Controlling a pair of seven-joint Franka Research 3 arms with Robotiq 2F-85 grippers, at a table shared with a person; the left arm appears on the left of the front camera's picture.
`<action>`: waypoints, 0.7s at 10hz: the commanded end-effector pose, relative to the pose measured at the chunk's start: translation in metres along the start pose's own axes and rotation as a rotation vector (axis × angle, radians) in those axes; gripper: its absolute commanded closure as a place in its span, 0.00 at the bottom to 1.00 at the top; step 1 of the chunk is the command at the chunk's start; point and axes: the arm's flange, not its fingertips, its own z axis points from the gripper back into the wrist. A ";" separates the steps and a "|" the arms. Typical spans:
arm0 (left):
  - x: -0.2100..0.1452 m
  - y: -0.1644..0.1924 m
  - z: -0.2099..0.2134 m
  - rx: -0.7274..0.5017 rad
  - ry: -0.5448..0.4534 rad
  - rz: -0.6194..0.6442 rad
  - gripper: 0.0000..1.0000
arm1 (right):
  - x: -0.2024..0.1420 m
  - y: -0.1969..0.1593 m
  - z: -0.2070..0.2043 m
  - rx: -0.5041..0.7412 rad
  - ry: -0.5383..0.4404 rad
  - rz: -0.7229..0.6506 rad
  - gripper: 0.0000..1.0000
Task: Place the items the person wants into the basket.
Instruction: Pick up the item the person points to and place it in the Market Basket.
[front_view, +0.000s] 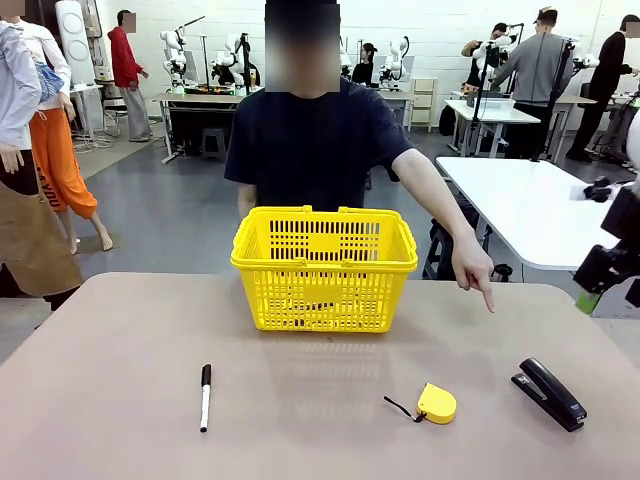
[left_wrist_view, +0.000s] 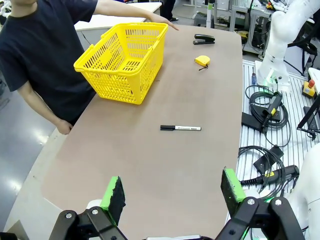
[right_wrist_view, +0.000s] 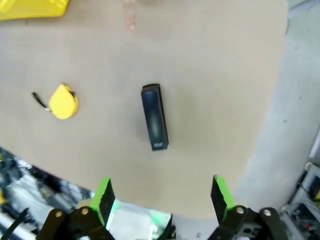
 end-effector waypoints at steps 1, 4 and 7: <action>0.000 0.001 0.001 0.000 -0.023 -0.024 0.00 | 0.018 -0.002 -0.034 -0.039 0.019 0.057 0.00; 0.000 0.001 0.001 0.000 -0.023 -0.024 0.00 | 0.034 0.002 -0.078 -0.006 0.090 0.100 0.00; 0.000 0.001 0.001 0.000 -0.023 -0.024 0.00 | 0.039 0.010 -0.109 0.019 0.152 0.143 0.00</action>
